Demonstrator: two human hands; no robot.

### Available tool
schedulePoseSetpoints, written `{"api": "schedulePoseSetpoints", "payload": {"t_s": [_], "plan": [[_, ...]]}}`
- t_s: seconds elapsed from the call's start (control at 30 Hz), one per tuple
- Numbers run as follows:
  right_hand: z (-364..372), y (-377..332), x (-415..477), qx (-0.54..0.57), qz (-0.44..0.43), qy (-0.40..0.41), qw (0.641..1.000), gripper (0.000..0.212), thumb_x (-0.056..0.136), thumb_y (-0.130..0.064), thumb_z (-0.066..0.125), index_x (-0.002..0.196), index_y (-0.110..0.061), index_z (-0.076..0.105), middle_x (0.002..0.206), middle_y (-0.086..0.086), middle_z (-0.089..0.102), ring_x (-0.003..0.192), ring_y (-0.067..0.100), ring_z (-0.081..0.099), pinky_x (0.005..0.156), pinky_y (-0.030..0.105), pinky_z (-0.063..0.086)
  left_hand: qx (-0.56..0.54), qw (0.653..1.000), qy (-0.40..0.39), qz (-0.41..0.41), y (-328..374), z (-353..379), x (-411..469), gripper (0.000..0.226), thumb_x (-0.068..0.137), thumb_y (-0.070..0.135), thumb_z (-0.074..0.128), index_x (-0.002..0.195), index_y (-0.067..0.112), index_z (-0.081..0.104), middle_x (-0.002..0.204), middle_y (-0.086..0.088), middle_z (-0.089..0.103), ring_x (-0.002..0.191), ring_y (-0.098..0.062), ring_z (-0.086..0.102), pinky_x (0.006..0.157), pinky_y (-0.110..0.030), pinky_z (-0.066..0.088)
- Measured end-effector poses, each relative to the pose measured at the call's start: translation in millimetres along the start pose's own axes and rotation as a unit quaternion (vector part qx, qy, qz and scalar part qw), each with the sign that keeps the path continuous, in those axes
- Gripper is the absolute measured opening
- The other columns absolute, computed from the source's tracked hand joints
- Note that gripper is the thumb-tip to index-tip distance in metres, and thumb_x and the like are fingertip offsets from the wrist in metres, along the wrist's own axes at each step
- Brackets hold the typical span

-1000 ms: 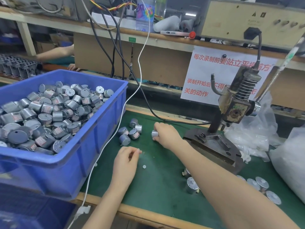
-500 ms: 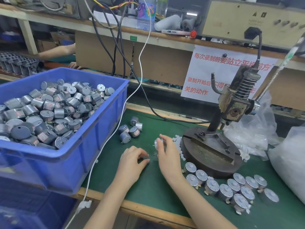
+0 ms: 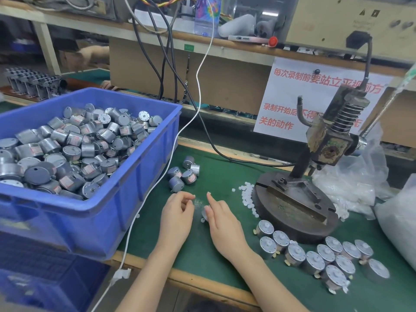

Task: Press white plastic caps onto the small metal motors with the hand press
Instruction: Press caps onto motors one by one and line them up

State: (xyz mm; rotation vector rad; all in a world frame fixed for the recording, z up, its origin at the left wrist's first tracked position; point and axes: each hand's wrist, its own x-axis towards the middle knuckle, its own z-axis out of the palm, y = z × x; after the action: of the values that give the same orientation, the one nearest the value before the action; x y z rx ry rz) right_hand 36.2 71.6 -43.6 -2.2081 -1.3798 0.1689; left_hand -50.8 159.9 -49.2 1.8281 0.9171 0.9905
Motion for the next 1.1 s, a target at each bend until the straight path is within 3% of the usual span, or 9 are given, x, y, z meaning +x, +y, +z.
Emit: {"api": "schedulePoseSetpoints", "payload": {"t_s": [0.4,0.53,0.7,0.77,0.8,0.87,0.97,1.1], "plan": [[0.8,-4.6,-3.4,-0.075,-0.028,0.012,0.997,0.049,0.101,-0.037,0.023,0.149,-0.028,0.014,0.119,-0.001,0.040,0.093,0.024,0.053,0.073,0.032,0.042,0.011,1.000,0.002,-0.003,2.8,-1.1,-1.5,0.018,0.089,0.001,0.049,0.095,0.013,0.062,0.092,0.006,0.055,0.077,0.000,0.053,0.066,-0.002,0.037],[4.7,-6.7,-3.5,-0.113,-0.023,0.023,0.993,0.051,0.101,-0.039,0.022,0.149,-0.027,0.011,0.116,-0.001,0.038,0.084,0.023,0.052,0.065,0.028,0.036,0.014,1.000,0.004,-0.007,3.2,-1.6,-2.0,0.019,0.089,0.001,0.049,0.095,0.012,0.063,0.092,0.004,0.055,0.077,0.000,0.053,0.066,-0.003,0.037],[7.8,-10.0,-4.0,-0.139,-0.006,0.019,0.990,0.052,0.101,-0.040,0.022,0.150,-0.026,0.010,0.112,-0.002,0.037,0.071,0.015,0.036,0.061,0.026,0.034,-0.004,1.000,0.016,-0.019,4.1,-3.2,-4.0,0.023,0.090,-0.002,0.045,0.093,0.013,0.062,0.095,0.001,0.056,0.085,-0.012,0.056,0.072,-0.014,0.038],[6.3,-13.3,-4.6,-0.153,-0.013,0.051,0.987,0.053,0.099,-0.039,0.035,0.148,-0.021,0.023,0.107,0.000,0.043,0.065,0.014,0.037,0.056,0.024,0.034,-0.013,0.998,0.048,-0.027,5.6,-5.3,-5.0,0.024,0.090,-0.003,0.044,0.091,0.013,0.061,0.094,-0.003,0.057,0.088,-0.017,0.057,0.075,-0.021,0.038],[5.4,-16.0,-5.1,-0.172,-0.023,0.099,0.980,0.054,0.093,-0.037,0.051,0.141,-0.017,0.040,0.097,0.001,0.050,0.057,0.013,0.041,0.048,0.021,0.034,-0.006,0.997,0.071,-0.022,6.6,-6.4,-5.5,0.024,0.090,-0.004,0.043,0.091,0.011,0.062,0.092,-0.004,0.057,0.088,-0.020,0.057,0.075,-0.022,0.037],[8.3,-22.5,-6.2,-0.223,-0.051,0.171,0.958,0.053,0.065,-0.038,0.081,0.111,-0.014,0.069,0.071,-0.003,0.055,0.039,0.007,0.043,0.032,0.015,0.027,0.040,0.993,0.109,-0.001,7.8,-7.2,-6.0,0.024,0.087,-0.008,0.043,0.093,0.004,0.062,0.092,-0.007,0.057,0.091,-0.026,0.054,0.077,-0.027,0.037],[13.7,-29.2,-6.7,-0.247,-0.072,0.172,0.951,0.055,0.050,-0.041,0.088,0.097,-0.016,0.075,0.062,-0.001,0.055,0.039,0.004,0.047,0.029,0.014,0.027,0.135,0.984,0.116,0.015,5.7,-5.2,-6.3,0.025,0.084,-0.010,0.045,0.099,0.000,0.063,0.097,-0.015,0.060,0.093,-0.034,0.050,0.086,-0.040,0.038],[15.3,-29.4,-6.4,-0.203,-0.056,0.178,0.961,0.054,0.054,-0.039,0.087,0.101,-0.015,0.074,0.066,-0.001,0.057,0.042,0.005,0.051,0.032,0.015,0.031,0.210,0.975,0.075,-0.001,2.4,-3.0,-7.9,0.024,0.088,0.005,0.054,0.109,0.008,0.065,0.107,-0.011,0.060,0.099,-0.032,0.047,0.086,-0.039,0.034]]}}
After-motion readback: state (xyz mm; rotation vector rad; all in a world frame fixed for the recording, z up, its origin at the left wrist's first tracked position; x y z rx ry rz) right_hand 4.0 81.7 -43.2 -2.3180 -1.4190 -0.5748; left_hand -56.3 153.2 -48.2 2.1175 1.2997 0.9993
